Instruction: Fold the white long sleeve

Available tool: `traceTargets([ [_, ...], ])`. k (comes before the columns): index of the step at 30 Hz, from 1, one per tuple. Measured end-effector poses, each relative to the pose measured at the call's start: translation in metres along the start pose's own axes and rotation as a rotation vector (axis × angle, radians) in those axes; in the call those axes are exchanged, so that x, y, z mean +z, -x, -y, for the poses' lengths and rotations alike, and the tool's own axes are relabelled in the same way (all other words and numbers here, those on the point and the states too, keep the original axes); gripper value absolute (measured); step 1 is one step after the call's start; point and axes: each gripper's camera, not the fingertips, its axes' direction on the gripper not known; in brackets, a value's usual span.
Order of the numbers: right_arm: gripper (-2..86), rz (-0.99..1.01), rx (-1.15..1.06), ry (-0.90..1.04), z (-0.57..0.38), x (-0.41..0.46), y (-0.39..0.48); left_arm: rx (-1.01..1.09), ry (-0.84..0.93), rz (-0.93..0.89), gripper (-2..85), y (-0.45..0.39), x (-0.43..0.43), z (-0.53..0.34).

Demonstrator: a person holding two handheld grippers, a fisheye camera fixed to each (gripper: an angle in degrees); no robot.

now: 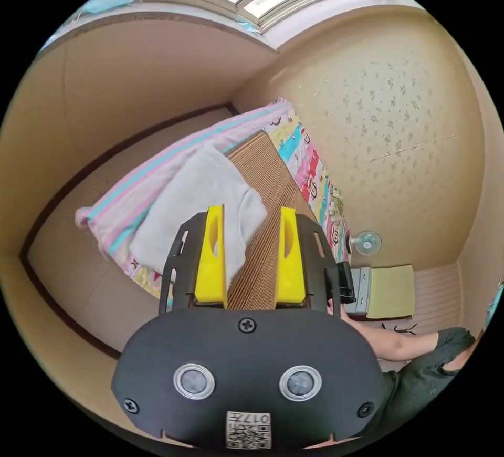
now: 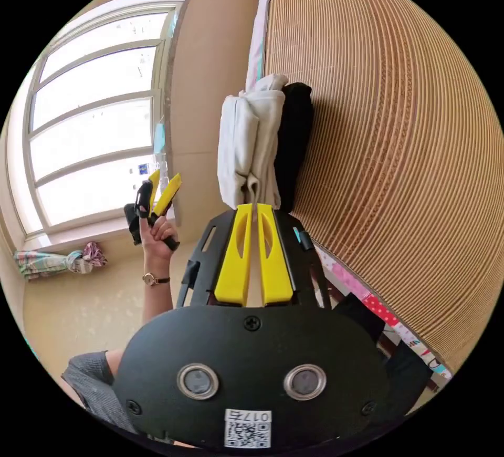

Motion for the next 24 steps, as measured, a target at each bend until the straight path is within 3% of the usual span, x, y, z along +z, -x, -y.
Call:
traceTargets([
  [2,1.5,-0.112,0.003,0.054,-0.025,-0.009,-0.028,-0.094,0.084,-0.021,12.6,0.039,0.072,-0.039],
  [6,0.7,-0.445,0.171,0.155,-0.107,-0.069,-0.116,-0.227,-0.085,-0.211,10.1,0.079,0.135,-0.137],
  [10,0.5,-0.67,0.432,0.167,-0.215,-0.159,-0.167,-0.2,-0.216,-0.12,9.5,0.052,0.158,-0.211],
  [13,0.4,-0.647,0.541,0.134,-0.291,-0.205,-0.164,0.046,-0.106,-0.072,6.5,-0.003,0.203,-0.245],
  [17,0.4,-0.635,0.702,0.156,-0.372,-0.215,-0.161,0.467,0.269,0.015,2.9,-0.103,0.319,-0.302],
  [21,0.4,-0.536,0.748,-0.002,-0.442,-0.2,-0.16,0.946,0.318,0.054,-0.6,-0.217,0.394,-0.415],
  [24,0.3,-0.53,0.844,-0.124,-0.481,-0.193,-0.169,1.101,0.253,0.024,-0.9,-0.279,0.428,-0.496],
])
